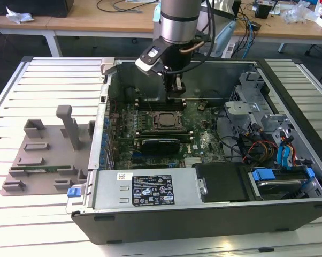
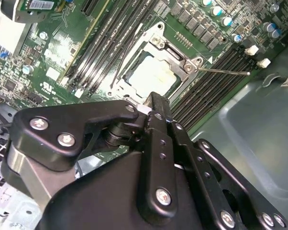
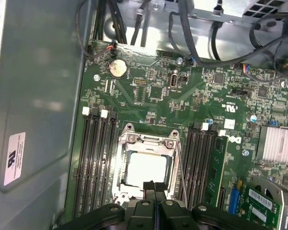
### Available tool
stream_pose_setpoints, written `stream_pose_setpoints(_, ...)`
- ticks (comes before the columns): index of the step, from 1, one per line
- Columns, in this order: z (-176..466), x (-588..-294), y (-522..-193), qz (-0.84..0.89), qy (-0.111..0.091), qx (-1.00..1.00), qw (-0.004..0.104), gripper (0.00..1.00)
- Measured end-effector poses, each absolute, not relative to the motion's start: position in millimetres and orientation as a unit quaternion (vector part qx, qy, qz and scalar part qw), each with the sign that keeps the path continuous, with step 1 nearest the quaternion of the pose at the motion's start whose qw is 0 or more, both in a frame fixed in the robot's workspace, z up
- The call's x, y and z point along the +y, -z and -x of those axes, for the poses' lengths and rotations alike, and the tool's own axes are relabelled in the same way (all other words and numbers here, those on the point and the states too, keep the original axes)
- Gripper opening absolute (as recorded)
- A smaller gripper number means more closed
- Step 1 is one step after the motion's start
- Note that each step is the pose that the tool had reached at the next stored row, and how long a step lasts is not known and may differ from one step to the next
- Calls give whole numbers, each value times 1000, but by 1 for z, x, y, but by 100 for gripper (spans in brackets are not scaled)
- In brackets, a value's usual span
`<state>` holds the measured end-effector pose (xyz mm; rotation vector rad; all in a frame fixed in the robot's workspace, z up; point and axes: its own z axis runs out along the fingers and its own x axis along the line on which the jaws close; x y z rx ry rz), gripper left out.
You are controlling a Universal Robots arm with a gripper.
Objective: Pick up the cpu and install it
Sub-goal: 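Install the first cpu locking lever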
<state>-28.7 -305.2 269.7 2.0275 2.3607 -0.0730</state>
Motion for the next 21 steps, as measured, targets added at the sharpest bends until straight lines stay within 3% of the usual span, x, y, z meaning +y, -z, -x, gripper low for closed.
stream_pose_setpoints(21,29,-305,-270,-535,23,844,19,11)
